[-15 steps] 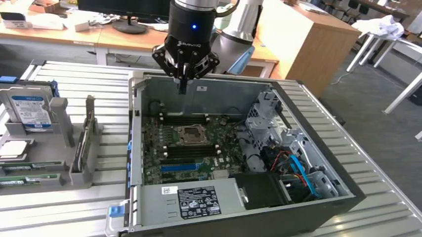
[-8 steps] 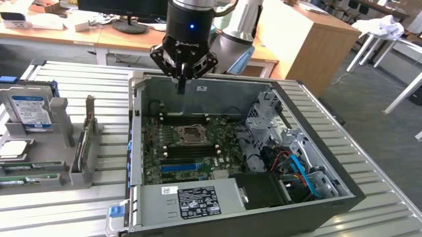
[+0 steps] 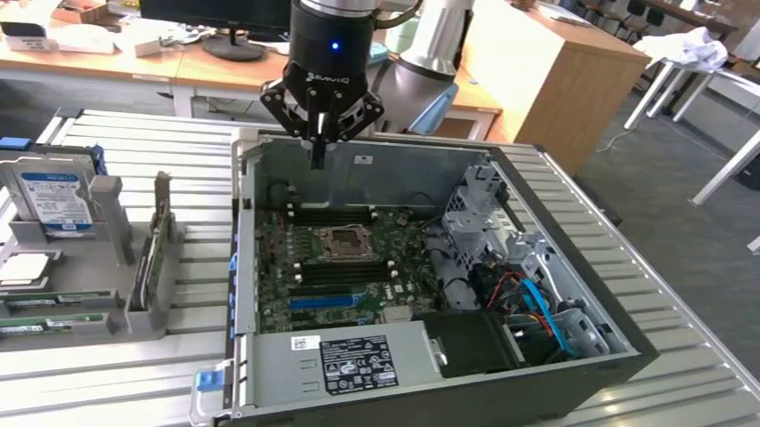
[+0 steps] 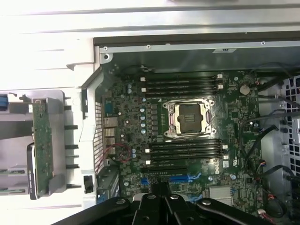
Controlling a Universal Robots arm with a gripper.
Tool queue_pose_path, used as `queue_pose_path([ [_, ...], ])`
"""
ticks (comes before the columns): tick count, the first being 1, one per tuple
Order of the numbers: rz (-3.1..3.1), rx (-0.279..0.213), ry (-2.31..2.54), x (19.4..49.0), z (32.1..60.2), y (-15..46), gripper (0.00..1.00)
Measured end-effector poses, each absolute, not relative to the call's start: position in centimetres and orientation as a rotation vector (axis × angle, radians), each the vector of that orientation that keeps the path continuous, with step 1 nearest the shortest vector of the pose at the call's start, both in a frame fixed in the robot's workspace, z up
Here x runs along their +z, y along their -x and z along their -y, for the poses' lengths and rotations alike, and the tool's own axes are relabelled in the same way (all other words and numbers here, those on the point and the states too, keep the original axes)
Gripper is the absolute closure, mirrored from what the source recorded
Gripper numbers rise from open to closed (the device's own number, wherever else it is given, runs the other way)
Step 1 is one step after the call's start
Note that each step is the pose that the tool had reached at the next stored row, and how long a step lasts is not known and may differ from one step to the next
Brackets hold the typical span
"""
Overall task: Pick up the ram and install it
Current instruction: 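Reach for the ram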
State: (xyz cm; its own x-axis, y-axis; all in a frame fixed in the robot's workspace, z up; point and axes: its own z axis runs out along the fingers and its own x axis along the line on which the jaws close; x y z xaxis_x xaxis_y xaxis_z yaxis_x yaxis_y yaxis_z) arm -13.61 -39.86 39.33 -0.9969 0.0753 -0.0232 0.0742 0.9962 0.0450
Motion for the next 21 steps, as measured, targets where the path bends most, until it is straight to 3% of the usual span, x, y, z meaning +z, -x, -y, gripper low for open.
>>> queue_pose_path([
  [21, -3.114, 0.069, -0.117, 39.3, 39.7, 16.6, 0.89],
])
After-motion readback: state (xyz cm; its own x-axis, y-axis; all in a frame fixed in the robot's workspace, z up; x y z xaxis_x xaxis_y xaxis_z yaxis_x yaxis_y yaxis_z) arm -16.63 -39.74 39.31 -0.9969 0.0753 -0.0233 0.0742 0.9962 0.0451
